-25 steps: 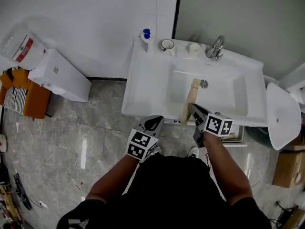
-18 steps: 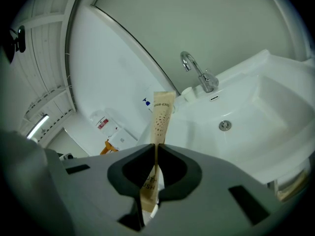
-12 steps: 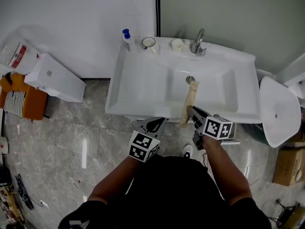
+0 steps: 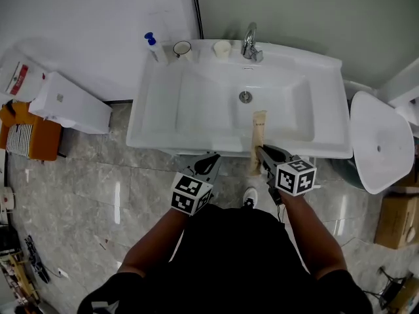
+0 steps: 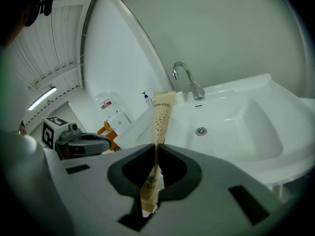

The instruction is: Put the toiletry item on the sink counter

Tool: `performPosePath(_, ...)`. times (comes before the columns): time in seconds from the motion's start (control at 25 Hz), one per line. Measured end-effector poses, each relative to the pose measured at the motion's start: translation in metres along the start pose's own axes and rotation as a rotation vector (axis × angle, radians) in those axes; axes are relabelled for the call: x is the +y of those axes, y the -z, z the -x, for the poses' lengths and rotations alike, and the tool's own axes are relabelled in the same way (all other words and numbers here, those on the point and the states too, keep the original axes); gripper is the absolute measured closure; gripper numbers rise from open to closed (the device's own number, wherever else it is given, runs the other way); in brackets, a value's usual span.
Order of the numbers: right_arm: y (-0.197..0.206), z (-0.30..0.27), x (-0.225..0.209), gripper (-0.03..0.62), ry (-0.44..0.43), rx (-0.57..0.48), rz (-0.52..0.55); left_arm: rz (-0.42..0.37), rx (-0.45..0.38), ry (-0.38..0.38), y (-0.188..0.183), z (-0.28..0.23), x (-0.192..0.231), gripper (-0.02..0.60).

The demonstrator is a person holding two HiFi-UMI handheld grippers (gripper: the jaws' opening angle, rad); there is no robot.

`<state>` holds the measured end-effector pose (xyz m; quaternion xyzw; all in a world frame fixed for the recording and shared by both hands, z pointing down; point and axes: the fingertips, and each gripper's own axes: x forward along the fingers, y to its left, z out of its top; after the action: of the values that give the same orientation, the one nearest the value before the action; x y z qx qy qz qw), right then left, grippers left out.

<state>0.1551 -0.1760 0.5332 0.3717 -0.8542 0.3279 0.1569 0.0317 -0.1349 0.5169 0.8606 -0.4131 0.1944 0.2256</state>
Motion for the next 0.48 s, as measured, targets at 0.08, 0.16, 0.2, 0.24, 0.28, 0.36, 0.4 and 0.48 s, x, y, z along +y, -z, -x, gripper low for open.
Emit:
performPosePath(0.08, 0.009, 0.013, -0.01, 0.571, 0.004, 0.023, 0.048, 0.033, 0.003, -0.004, 0.003, -0.008, -0.006, 0.581)
performPosePath(0.16, 0.019, 0.026, -0.021, 0.571, 0.008, 0.05, 0.107, 0.038, 0.01, -0.009, 0.005, -0.017, -0.015, 0.581)
performPosePath(0.2, 0.025, 0.032, -0.027, 0.571, 0.011, 0.065, 0.138, 0.036, 0.013, -0.01, 0.005, -0.022, -0.021, 0.581)
performPosePath(0.24, 0.031, 0.038, -0.034, 0.571, 0.014, 0.08, 0.169, 0.037, 0.015, -0.011, 0.006, -0.026, -0.027, 0.581)
performPosePath(0.28, 0.037, 0.045, -0.04, 0.571, 0.017, 0.095, 0.2, 0.038, 0.017, -0.012, 0.007, -0.031, -0.034, 0.581)
performPosePath(0.36, 0.051, 0.055, -0.054, 0.571, 0.023, 0.126, 0.261, 0.042, 0.023, -0.015, 0.011, -0.041, -0.046, 0.581)
performPosePath(0.4, 0.057, 0.061, -0.061, 0.571, 0.026, 0.141, 0.292, 0.045, 0.026, -0.017, 0.012, -0.045, -0.051, 0.581)
performPosePath(0.48, 0.069, 0.07, -0.074, 0.571, 0.028, 0.17, 0.365, 0.045, 0.032, -0.026, 0.016, -0.055, -0.062, 0.581)
